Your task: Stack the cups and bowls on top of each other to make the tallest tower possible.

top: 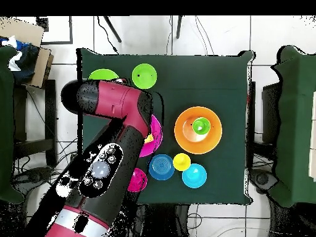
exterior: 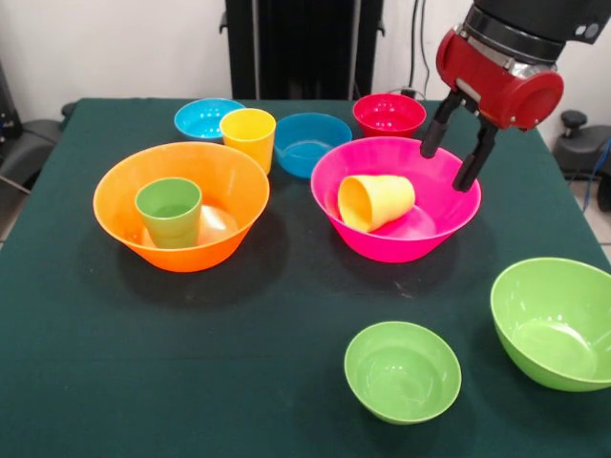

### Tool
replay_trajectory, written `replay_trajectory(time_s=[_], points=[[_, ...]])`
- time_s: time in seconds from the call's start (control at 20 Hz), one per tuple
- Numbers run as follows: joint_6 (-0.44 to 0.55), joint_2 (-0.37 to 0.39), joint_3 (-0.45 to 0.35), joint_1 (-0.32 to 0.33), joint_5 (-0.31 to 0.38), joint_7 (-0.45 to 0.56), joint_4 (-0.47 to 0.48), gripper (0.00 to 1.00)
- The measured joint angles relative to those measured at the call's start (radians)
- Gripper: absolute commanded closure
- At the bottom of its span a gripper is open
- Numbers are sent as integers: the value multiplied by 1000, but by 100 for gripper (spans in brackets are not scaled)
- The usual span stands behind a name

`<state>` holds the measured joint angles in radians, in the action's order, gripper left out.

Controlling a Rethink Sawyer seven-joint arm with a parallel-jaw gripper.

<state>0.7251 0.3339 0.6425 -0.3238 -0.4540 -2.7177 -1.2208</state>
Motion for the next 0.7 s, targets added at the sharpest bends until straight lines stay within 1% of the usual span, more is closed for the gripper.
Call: replay_trajectory(time_s=[0.4, 0.7], points=[[0, -44, 29, -9, -26, -3, 35, 0], [0, -63, 40, -10, -46, -3, 47, 0]])
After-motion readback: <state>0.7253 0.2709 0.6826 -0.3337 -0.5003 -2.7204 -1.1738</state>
